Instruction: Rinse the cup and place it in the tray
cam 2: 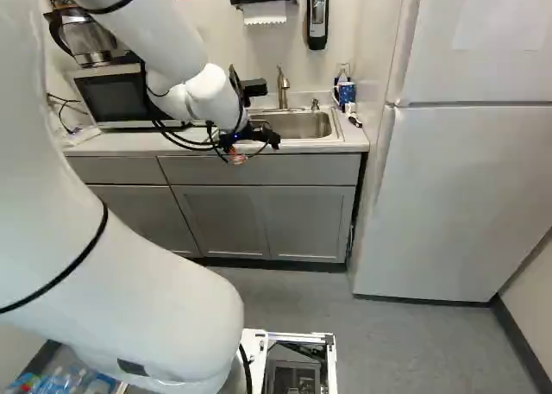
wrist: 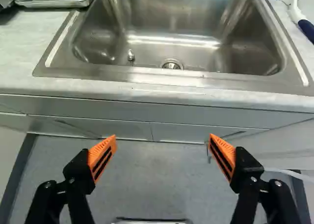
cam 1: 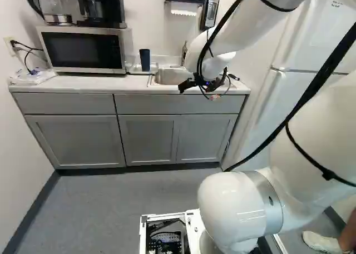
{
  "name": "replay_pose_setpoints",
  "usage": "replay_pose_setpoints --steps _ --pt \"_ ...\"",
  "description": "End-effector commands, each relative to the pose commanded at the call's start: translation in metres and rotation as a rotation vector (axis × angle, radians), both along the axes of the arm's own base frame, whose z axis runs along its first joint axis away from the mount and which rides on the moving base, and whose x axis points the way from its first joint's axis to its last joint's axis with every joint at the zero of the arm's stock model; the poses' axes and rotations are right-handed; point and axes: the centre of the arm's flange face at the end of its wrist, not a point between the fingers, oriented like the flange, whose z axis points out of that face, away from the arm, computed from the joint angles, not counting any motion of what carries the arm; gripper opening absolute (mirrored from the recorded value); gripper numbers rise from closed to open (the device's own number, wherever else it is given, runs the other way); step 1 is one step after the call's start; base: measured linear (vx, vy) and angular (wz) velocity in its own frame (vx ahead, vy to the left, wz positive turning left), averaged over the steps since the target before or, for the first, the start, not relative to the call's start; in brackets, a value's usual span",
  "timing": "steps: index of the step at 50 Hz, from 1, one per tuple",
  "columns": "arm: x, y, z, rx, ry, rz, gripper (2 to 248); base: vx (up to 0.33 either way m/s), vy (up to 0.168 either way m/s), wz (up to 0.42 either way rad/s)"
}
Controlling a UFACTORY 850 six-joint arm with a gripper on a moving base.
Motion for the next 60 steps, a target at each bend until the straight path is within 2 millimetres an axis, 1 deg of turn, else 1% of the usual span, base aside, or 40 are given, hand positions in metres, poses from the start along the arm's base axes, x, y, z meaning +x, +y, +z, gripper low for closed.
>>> replay_pose_setpoints --steps 12,32,46,60 --pt "-0.016 0.001 -0.026 0.01 -0.071 0.0 247 0.0 0.0 0.0" --pt "-0.048 0.003 -0.067 0.026 -0.191 -0.003 247 0.0 0.0 0.0" --pt "-0.071 0.004 -0.089 0.034 -0.261 -0.006 247 0.0 0.0 0.0" --pt "-0.091 0.004 -0.106 0.04 -0.321 -0.01 247 0.0 0.0 0.0"
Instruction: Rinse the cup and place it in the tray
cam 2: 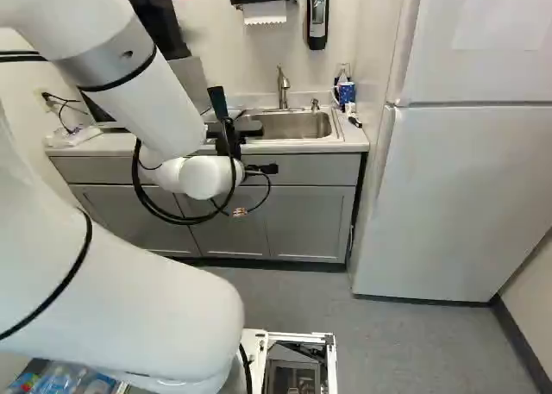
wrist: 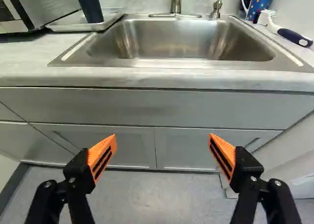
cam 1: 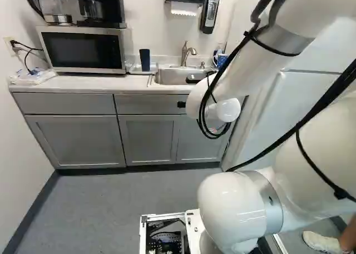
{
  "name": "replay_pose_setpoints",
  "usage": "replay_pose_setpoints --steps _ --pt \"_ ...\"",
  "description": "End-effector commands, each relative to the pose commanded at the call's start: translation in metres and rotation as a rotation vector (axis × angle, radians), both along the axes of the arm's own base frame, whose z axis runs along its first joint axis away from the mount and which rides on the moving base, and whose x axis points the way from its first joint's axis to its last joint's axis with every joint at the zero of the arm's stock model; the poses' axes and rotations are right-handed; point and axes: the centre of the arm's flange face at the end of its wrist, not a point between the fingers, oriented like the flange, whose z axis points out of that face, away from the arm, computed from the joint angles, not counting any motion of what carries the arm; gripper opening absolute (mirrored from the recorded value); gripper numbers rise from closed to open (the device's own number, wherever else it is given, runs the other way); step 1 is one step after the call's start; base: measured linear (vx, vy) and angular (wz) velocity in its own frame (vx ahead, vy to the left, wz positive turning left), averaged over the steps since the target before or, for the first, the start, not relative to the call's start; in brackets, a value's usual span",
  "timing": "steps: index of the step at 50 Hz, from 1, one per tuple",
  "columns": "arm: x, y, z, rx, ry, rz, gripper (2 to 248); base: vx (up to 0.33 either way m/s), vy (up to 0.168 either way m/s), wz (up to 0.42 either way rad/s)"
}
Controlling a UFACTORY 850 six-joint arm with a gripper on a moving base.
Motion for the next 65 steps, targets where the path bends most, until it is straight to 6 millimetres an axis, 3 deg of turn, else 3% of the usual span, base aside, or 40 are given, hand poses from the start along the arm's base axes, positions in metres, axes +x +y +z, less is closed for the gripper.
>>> replay_pose_setpoints --steps 31,65 --pt "-0.035 0.0 -0.025 0.007 -0.093 -0.007 247 0.0 0.0 0.0" --pt "-0.051 0.0 -0.035 0.01 -0.134 -0.011 247 0.0 0.0 0.0"
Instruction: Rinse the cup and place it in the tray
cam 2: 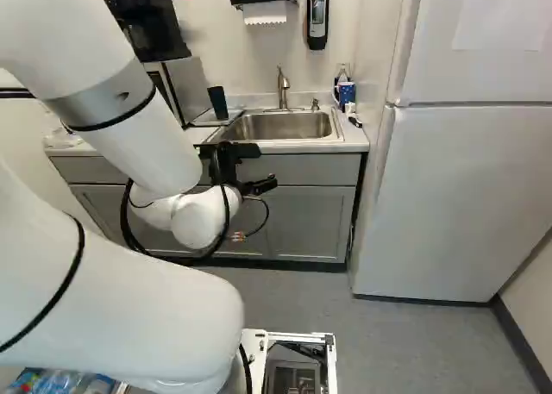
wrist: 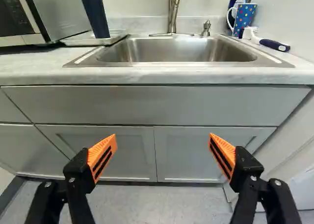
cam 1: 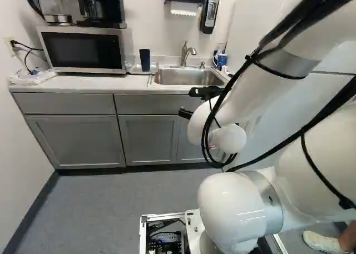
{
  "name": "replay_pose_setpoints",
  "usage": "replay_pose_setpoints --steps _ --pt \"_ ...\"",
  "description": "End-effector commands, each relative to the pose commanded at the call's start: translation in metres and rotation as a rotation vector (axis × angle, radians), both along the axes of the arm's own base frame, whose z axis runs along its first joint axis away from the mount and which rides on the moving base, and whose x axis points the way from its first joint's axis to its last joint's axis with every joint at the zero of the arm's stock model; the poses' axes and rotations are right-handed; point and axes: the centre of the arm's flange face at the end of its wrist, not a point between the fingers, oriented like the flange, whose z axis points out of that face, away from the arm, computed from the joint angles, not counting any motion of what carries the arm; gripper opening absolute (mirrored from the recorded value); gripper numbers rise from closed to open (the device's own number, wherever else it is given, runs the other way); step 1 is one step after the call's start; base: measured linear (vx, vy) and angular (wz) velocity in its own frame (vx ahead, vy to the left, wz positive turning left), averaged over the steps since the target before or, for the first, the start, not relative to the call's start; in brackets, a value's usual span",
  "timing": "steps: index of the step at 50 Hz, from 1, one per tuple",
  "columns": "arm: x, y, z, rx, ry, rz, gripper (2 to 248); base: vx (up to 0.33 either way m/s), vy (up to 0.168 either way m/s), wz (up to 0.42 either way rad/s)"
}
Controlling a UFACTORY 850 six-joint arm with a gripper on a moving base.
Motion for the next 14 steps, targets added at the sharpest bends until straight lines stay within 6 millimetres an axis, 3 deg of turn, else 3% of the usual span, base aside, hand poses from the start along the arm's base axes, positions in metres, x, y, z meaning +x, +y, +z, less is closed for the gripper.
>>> replay_pose_setpoints --steps 14 --pt "-0.0002 0.0 -0.0001 0.0 -0.001 0.0 247 0.0 0.0 0.0"
